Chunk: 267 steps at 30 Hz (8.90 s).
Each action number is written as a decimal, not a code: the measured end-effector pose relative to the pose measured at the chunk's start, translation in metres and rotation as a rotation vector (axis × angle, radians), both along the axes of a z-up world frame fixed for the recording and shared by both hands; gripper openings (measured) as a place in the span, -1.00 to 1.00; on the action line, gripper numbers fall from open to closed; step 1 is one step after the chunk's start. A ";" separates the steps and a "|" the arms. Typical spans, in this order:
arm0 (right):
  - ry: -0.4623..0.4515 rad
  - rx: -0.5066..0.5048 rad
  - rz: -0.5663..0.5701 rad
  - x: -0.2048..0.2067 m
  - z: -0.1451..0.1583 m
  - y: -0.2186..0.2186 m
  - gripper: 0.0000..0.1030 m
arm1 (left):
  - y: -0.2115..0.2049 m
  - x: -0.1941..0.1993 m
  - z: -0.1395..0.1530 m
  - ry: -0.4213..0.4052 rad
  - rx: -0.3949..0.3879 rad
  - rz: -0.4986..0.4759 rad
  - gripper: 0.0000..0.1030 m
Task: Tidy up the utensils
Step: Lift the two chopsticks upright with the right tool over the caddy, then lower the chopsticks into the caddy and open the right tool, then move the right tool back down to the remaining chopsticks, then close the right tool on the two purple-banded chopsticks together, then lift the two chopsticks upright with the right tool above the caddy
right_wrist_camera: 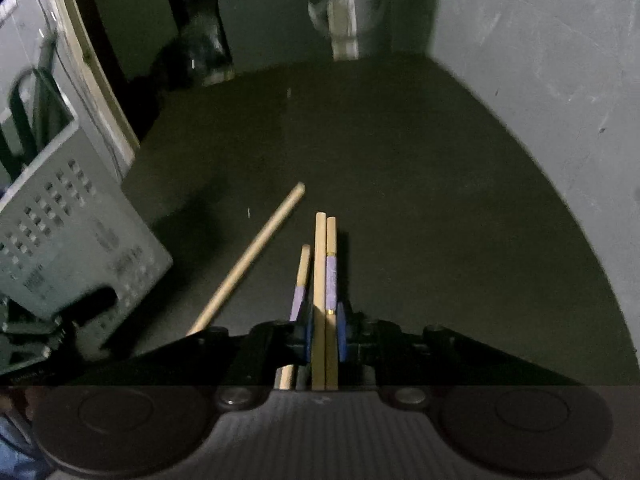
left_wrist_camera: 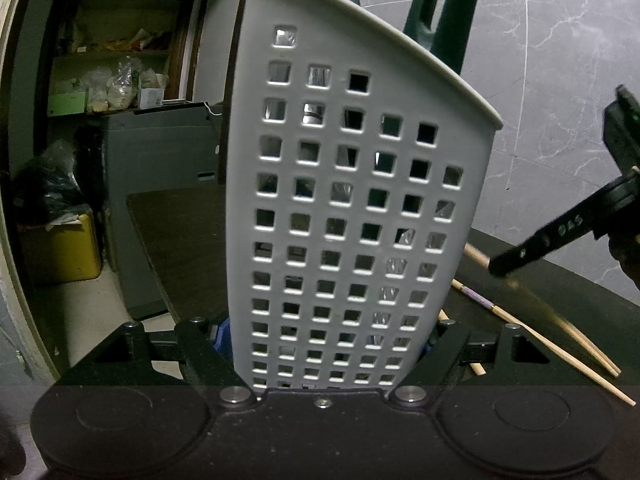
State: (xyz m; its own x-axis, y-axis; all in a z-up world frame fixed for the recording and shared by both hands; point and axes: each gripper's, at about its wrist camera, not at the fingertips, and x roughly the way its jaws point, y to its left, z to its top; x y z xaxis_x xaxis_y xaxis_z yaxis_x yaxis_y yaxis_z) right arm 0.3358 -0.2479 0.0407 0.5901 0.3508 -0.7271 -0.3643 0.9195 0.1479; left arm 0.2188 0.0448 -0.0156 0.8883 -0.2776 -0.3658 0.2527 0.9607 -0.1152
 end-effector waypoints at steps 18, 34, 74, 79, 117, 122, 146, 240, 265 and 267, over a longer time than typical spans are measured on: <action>-0.498 0.262 0.039 -0.082 0.035 -0.023 -0.74 | -0.003 -0.001 0.000 -0.002 0.010 0.005 0.53; -0.707 0.364 0.114 -0.090 0.109 0.008 -0.73 | -0.004 -0.003 0.000 -0.003 0.008 0.005 0.53; -0.723 0.460 0.267 -0.061 0.126 0.089 -0.73 | -0.003 -0.004 -0.001 -0.004 0.001 0.003 0.53; -0.703 0.462 0.260 -0.060 0.117 0.087 -0.72 | -0.003 -0.004 -0.001 -0.004 0.002 0.003 0.53; -0.622 0.354 0.301 -0.084 0.065 0.073 0.15 | -0.001 -0.005 0.000 -0.003 -0.001 0.003 0.53; -0.637 0.338 0.280 -0.098 0.064 0.057 0.74 | -0.002 -0.005 0.000 -0.002 0.004 0.006 0.53; -0.295 -0.025 -0.041 -0.123 -0.024 0.008 0.99 | -0.007 -0.007 0.004 0.002 0.008 0.021 0.54; -0.165 -0.053 -0.044 -0.030 -0.029 0.062 -0.18 | -0.008 -0.004 0.001 -0.009 0.008 0.022 0.57; -0.110 -0.090 -0.001 -0.041 -0.024 0.040 -0.23 | -0.007 -0.006 -0.001 -0.008 0.007 0.020 0.57; -0.111 -0.089 -0.002 -0.040 -0.024 0.039 -0.21 | -0.008 -0.006 -0.001 -0.008 0.011 0.023 0.57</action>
State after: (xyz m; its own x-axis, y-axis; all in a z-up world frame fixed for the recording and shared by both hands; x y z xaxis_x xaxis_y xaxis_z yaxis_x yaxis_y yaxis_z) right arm 0.2958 -0.2084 0.0166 0.6693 0.2862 -0.6857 -0.3718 0.9280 0.0244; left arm 0.2125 0.0372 -0.0165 0.8975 -0.2530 -0.3612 0.2313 0.9674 -0.1029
